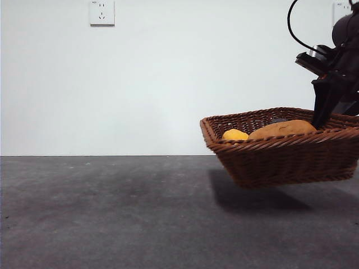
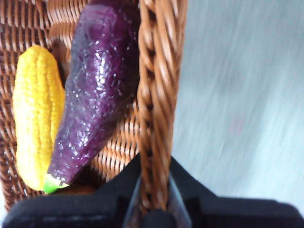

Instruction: Help me put the vegetables on the table into the basket

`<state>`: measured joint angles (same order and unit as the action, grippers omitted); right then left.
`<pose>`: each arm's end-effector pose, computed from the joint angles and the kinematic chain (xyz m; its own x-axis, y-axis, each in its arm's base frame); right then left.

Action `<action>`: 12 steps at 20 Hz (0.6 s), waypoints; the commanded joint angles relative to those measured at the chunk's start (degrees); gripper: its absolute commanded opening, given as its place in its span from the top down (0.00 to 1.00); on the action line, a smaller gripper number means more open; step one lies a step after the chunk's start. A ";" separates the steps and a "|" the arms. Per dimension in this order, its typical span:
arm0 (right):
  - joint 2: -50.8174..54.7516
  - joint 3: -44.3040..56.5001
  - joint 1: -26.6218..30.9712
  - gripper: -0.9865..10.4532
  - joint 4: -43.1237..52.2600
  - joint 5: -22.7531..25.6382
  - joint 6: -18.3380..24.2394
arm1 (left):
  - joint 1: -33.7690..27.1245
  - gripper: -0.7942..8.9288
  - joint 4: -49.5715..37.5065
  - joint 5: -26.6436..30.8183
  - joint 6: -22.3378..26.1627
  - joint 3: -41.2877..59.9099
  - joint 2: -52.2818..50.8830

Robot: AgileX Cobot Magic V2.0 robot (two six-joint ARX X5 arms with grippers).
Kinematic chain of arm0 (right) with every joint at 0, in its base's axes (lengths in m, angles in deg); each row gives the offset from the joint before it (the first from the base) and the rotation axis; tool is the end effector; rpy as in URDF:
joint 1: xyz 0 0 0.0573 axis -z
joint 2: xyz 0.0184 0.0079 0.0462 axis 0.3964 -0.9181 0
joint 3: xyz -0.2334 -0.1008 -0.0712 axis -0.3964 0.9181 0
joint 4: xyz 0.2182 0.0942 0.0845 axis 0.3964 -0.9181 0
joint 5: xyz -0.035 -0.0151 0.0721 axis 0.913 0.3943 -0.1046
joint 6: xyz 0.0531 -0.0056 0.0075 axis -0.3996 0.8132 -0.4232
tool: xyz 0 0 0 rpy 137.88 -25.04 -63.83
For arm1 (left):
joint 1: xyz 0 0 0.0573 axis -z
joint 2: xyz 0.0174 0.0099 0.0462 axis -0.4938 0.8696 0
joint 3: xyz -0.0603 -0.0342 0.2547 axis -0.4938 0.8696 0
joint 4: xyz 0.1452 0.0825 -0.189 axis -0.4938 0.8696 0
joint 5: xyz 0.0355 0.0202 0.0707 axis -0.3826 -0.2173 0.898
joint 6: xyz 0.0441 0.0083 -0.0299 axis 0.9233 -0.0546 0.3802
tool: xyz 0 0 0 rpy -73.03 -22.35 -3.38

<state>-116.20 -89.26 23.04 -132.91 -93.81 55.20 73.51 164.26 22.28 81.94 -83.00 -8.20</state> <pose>0.3412 0.0158 0.2405 0.2112 0.4859 -0.8481 -0.1349 0.8739 0.4671 0.1171 -0.1182 0.4462 0.3911 -0.5686 -0.7237 0.7068 0.6892 -0.1595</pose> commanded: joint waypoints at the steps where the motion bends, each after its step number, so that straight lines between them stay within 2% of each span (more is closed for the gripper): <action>1: -5.29 -7.61 0.35 0.93 -2.82 -1.60 4.09 | 1.14 0.92 -0.28 0.35 -1.05 0.46 -1.57; 6: -17.84 -23.52 0.52 0.93 -8.83 -1.44 5.53 | 6.43 0.92 -0.26 0.59 -2.86 3.63 -5.53; 7: -19.50 -24.68 1.05 0.93 -9.40 -1.38 5.62 | 6.86 0.92 -0.26 1.09 -3.56 6.01 -7.23; 10: -22.53 -24.90 2.64 0.93 -9.64 -1.44 7.06 | 6.93 0.92 -0.26 7.43 -5.62 13.92 -13.81; 12: -24.17 -24.90 3.34 0.93 -9.81 -1.38 7.41 | 6.91 0.92 -0.26 8.66 -6.82 15.93 -17.18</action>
<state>-139.79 -113.87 26.43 -142.92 -94.40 61.58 80.35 164.26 30.76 76.12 -67.43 -25.31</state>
